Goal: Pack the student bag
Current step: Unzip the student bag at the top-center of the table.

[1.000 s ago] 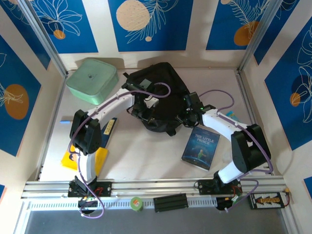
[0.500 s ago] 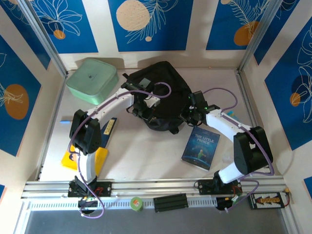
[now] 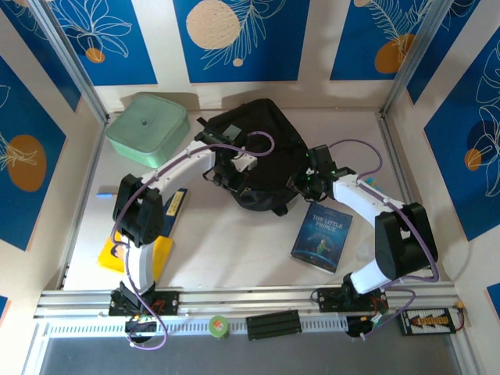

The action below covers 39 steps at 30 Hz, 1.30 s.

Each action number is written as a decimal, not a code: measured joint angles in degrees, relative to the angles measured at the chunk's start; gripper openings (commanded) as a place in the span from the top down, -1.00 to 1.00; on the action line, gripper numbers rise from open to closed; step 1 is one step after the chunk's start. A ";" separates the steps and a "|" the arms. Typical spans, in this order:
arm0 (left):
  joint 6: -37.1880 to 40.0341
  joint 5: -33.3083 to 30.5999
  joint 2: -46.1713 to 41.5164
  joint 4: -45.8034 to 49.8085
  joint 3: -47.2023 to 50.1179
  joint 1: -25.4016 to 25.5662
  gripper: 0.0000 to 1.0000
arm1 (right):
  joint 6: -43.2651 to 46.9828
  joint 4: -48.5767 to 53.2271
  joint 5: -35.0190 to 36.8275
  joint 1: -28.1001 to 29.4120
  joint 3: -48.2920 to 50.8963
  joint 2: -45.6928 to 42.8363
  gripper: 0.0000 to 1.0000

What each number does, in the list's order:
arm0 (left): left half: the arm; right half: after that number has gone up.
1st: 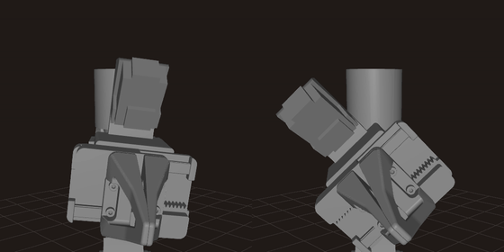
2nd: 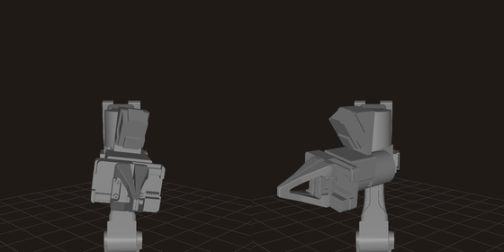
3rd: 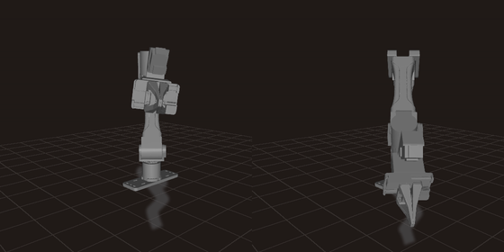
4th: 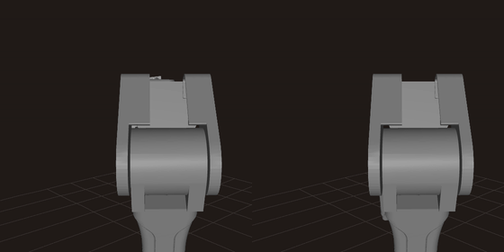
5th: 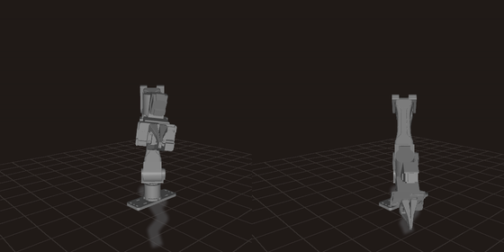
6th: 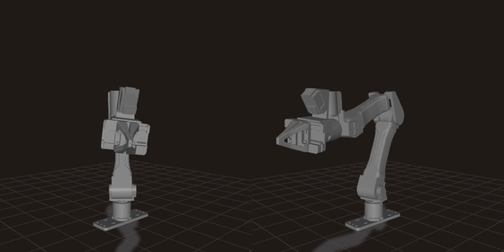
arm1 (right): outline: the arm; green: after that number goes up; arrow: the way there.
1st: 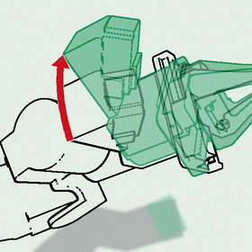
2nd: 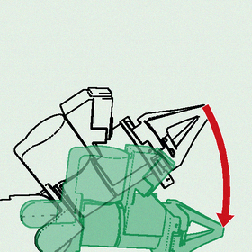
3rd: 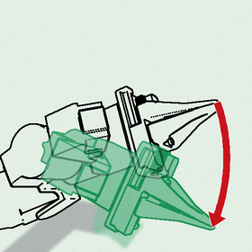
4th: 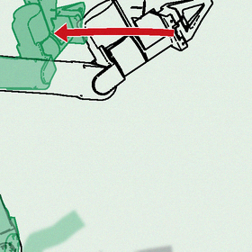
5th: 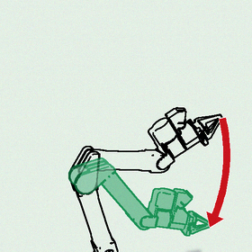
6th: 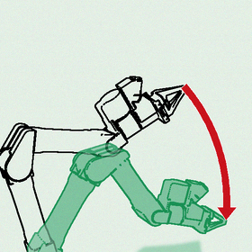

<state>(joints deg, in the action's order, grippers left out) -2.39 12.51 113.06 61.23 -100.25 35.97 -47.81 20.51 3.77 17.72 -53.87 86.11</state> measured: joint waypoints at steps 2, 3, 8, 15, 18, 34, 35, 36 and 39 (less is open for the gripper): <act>0.24 0.92 0.00 0.20 -1.07 0.20 1.00 | -0.70 0.61 -1.44 -0.66 0.04 -1.25 -0.19; 0.59 1.46 0.02 0.31 -2.05 0.70 1.00 | -1.33 0.96 -2.23 -0.87 0.11 -2.40 -0.23; 2.29 2.14 1.55 0.33 -7.93 3.15 1.00 | -7.17 1.49 -6.40 -0.17 1.95 -9.88 -0.33; 2.97 2.51 6.10 0.87 -11.74 5.14 1.00 | -14.58 0.66 -11.04 2.75 5.73 -12.76 -0.25; 2.95 2.51 6.75 1.03 -11.98 5.22 1.00 | -16.15 -0.63 -12.00 3.50 5.73 -11.02 -0.20; 2.95 1.66 6.75 2.05 -12.55 5.46 1.00 | -19.45 -8.00 -13.40 3.58 5.49 -3.91 0.24; 2.95 1.40 6.75 2.16 -12.55 5.49 1.00 | -19.61 -8.22 -13.46 3.58 5.49 -3.89 0.20; 2.95 1.31 6.75 2.25 -12.55 5.49 1.00 | -19.74 -8.31 -13.46 3.58 5.49 -3.87 0.15; 2.95 0.96 6.75 2.27 -12.55 5.49 1.00 | -20.00 -8.76 -13.73 3.34 5.53 -3.87 0.09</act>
<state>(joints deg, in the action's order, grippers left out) 0.56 13.47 119.81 63.51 -112.79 41.45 -67.81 11.75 -9.96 21.06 -48.34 82.24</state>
